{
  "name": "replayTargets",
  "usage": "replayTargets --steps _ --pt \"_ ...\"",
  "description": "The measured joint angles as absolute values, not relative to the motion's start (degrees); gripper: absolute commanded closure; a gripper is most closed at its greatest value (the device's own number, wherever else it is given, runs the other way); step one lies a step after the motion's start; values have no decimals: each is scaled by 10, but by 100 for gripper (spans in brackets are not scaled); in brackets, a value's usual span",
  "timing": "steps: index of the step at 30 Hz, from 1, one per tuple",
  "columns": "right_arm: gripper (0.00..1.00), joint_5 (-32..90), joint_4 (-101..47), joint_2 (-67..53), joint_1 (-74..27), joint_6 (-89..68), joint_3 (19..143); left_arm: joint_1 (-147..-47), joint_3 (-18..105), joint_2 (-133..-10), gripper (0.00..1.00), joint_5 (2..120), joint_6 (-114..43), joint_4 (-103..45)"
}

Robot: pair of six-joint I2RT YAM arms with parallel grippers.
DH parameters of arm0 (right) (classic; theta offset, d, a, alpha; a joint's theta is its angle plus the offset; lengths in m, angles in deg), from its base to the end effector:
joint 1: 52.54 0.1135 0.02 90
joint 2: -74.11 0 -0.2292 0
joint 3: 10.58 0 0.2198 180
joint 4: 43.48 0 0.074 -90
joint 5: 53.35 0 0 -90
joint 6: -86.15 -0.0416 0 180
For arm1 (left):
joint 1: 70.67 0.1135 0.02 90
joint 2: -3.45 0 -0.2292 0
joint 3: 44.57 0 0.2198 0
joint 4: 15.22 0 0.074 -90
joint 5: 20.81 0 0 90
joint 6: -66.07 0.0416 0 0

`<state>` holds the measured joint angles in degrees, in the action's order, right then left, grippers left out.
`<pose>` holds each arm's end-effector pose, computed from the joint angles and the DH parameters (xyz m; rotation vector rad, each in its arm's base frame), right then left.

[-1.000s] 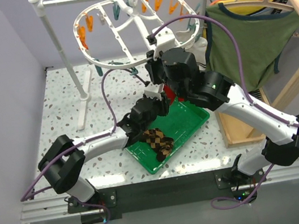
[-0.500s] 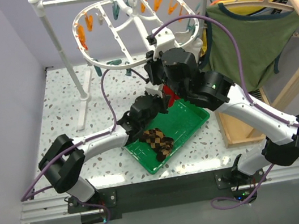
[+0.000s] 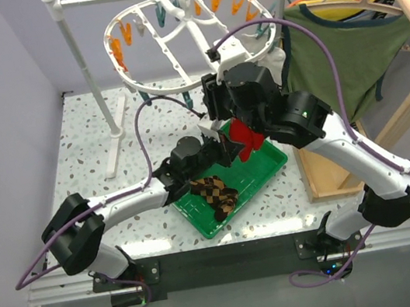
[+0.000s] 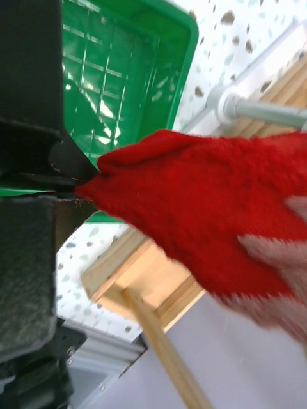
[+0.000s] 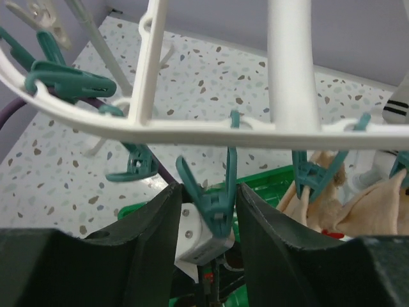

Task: Remove the socks clipped to the hanger

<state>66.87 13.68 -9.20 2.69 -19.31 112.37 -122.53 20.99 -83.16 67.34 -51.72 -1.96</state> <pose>0.1697 0.2077 0.4483 -0.2795 1.8287 0.3698 0.2003 -0.2573 0.2477 0.4055 1.7789 -1.0421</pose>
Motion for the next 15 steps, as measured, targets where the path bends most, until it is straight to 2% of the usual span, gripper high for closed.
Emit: replayTargets --steps 5,15 --pt "47 669 210 -92 29 -206 1150 -1225 210 -831 100 615 -549 -19" --pt "47 688 273 -92 29 -212 1159 -1226 210 -831 100 543 -582 -19"
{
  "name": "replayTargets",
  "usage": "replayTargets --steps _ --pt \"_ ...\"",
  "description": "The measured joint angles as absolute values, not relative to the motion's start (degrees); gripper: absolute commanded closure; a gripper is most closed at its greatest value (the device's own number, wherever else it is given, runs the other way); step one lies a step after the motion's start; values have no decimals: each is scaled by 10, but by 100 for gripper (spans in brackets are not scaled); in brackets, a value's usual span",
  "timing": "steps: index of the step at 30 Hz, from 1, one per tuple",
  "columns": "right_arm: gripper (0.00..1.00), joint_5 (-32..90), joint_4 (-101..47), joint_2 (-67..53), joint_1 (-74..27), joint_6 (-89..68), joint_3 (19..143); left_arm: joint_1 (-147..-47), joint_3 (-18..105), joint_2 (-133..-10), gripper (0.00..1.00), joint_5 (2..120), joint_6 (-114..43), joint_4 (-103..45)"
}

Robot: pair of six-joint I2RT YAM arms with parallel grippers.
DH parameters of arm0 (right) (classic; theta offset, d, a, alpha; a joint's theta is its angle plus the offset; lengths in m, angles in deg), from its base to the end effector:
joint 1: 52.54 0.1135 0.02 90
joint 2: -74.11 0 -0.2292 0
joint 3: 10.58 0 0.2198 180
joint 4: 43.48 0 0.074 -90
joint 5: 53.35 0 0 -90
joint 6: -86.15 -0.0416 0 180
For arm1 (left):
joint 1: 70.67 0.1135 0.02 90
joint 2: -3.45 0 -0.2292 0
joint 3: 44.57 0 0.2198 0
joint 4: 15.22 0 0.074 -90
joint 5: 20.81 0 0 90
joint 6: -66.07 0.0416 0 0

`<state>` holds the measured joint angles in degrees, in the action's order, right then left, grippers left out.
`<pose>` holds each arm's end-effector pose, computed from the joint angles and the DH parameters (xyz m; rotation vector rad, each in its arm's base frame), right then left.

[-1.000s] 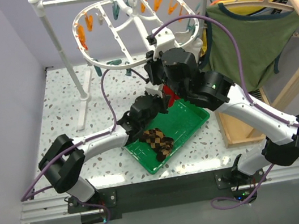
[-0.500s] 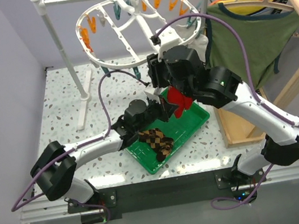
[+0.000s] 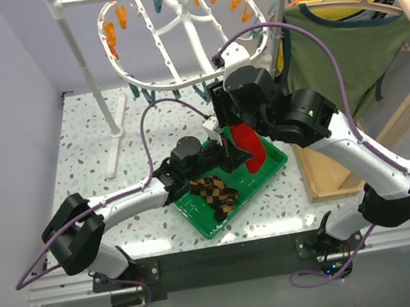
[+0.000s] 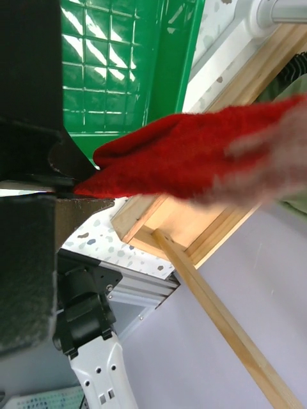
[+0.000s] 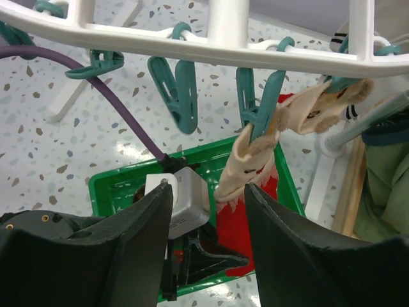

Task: Remove the socks clipped to the hanger

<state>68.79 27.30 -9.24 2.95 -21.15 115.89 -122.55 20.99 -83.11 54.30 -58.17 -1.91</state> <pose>0.1602 0.1940 0.4407 -0.3174 1.9576 0.2482 0.1920 -0.2620 0.2482 0.5004 1.8246 -1.3013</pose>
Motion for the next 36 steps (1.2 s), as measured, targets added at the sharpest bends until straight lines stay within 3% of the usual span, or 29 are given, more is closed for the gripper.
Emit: replayTargets --steps 20,36 --pt "44 824 292 -204 30 -157 1270 -1278 211 -831 100 560 -608 -15" --pt "52 872 285 -220 30 -133 1268 -1292 233 -835 100 573 -608 -20"
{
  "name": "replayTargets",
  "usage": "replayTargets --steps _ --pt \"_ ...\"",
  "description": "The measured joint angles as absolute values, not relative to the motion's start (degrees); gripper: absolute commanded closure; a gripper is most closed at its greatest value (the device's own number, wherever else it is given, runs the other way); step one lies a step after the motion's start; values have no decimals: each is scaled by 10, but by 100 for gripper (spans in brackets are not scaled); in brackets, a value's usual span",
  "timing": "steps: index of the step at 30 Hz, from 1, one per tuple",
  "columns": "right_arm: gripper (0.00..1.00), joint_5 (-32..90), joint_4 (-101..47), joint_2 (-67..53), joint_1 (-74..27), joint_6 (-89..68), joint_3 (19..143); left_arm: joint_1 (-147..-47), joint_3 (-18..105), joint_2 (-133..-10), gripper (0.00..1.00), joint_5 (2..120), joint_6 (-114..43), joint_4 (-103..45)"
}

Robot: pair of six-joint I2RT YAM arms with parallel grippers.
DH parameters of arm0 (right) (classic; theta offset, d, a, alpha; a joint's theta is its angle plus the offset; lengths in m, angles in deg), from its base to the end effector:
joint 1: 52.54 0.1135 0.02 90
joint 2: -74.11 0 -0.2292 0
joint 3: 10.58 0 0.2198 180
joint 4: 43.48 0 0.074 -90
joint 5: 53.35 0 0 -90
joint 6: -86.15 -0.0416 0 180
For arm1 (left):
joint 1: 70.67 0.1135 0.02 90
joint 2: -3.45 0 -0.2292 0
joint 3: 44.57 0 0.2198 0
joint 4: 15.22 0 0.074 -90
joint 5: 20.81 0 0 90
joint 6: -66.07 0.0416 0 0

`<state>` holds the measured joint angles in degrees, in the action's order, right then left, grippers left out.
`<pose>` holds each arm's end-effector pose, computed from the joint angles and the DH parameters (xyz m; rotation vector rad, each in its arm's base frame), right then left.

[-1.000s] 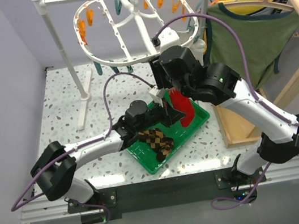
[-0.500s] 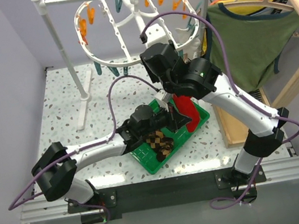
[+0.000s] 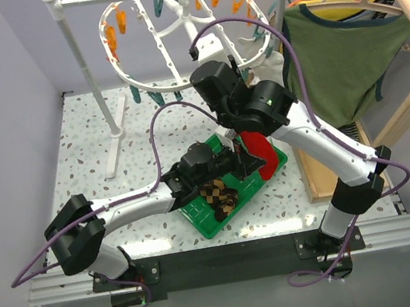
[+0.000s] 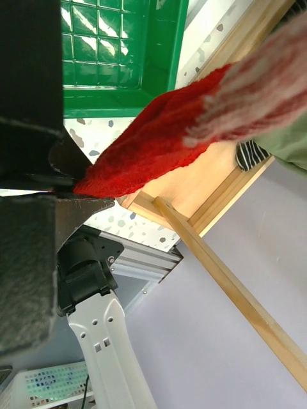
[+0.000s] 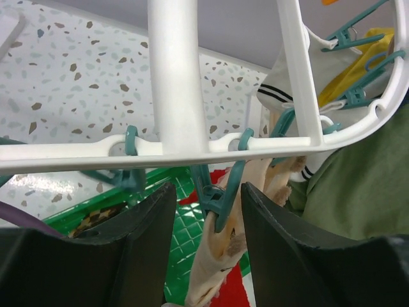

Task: Remove the socks clipped to the hanger

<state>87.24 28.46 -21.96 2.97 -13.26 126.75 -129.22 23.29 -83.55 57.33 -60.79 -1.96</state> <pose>0.1940 0.2256 0.4351 -0.2646 1.8859 -0.1712 0.1648 -0.2858 0.2586 0.5255 1.8089 -1.3828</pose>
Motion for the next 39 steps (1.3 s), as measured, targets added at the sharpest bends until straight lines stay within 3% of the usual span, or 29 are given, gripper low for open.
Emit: replayTargets --steps 20,24,27,28,39 --pt "63 925 233 -227 30 -114 1226 -1292 233 -836 100 580 -608 -20" --pt "75 932 224 -227 30 -108 1221 -1292 233 -836 100 581 -608 -20" --pt "90 936 209 -227 30 -104 1213 -1293 233 -836 100 581 -608 -22" --pt "99 937 205 -227 30 -104 1211 -1293 233 -836 100 581 -608 -24" --pt "100 923 177 -217 30 -105 1185 -1293 232 -833 100 582 -596 -45"
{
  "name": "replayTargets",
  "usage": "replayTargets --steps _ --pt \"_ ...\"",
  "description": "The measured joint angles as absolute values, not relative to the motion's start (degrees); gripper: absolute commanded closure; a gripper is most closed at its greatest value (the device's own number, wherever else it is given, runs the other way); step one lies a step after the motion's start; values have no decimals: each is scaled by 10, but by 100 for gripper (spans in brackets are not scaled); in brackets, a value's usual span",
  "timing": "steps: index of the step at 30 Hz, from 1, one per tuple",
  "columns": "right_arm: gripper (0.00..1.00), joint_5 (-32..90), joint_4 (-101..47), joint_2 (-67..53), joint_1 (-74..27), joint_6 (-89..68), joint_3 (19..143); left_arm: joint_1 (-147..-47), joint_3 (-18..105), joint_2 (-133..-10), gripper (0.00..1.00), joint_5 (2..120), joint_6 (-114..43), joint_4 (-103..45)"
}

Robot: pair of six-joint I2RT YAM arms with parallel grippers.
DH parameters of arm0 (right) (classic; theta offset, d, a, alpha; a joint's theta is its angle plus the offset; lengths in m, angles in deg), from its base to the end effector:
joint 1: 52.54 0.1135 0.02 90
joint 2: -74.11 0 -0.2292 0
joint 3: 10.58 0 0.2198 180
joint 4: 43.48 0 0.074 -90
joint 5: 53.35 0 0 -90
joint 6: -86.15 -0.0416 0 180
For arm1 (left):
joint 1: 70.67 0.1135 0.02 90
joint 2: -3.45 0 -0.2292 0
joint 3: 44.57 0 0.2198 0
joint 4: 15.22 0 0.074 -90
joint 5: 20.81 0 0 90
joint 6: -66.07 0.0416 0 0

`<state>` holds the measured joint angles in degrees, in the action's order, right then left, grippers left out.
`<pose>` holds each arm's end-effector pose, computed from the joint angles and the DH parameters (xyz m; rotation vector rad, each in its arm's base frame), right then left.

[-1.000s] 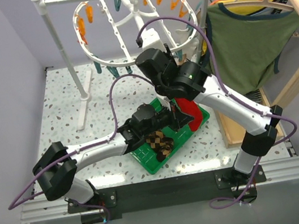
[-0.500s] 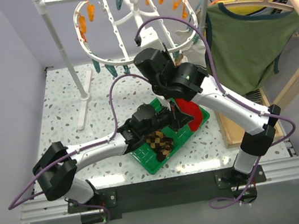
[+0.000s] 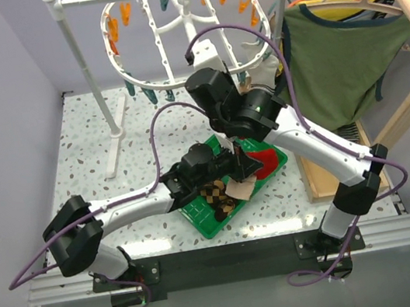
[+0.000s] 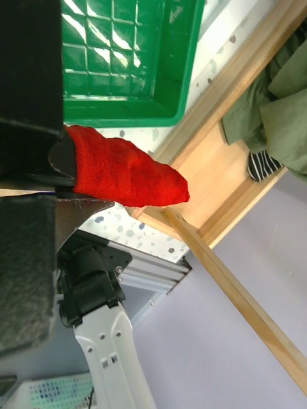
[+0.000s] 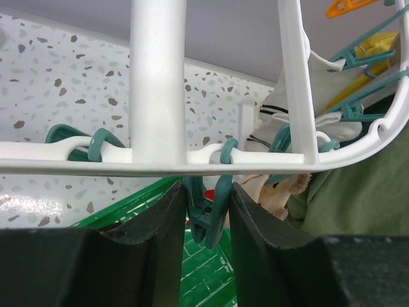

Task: Remove the socks clipped to the hanger

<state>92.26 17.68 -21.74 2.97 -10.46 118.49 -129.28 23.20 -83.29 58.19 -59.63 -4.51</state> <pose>0.2057 0.2389 0.4162 -0.2201 1.8327 -0.2487 0.1643 -0.2845 0.2544 0.5362 1.8435 -1.3392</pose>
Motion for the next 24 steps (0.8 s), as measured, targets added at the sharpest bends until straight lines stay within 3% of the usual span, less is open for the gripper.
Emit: replayTargets --steps 8,11,17,18,21,24 --pt "100 877 169 -182 30 -116 1167 -1293 212 -776 100 613 -561 -136" --pt "100 865 168 -176 30 -118 1167 -1292 211 -764 93 632 -548 -177" --pt "100 851 165 -173 30 -119 1165 -1286 202 -763 61 661 -535 -244" --pt "100 849 165 -173 30 -119 1165 -1285 200 -763 49 668 -534 -254" --pt "100 845 165 -173 30 -119 1165 -1284 187 -760 31 690 -530 -274" --pt "100 842 163 -173 29 -119 1162 -1283 182 -750 26 713 -528 -291"
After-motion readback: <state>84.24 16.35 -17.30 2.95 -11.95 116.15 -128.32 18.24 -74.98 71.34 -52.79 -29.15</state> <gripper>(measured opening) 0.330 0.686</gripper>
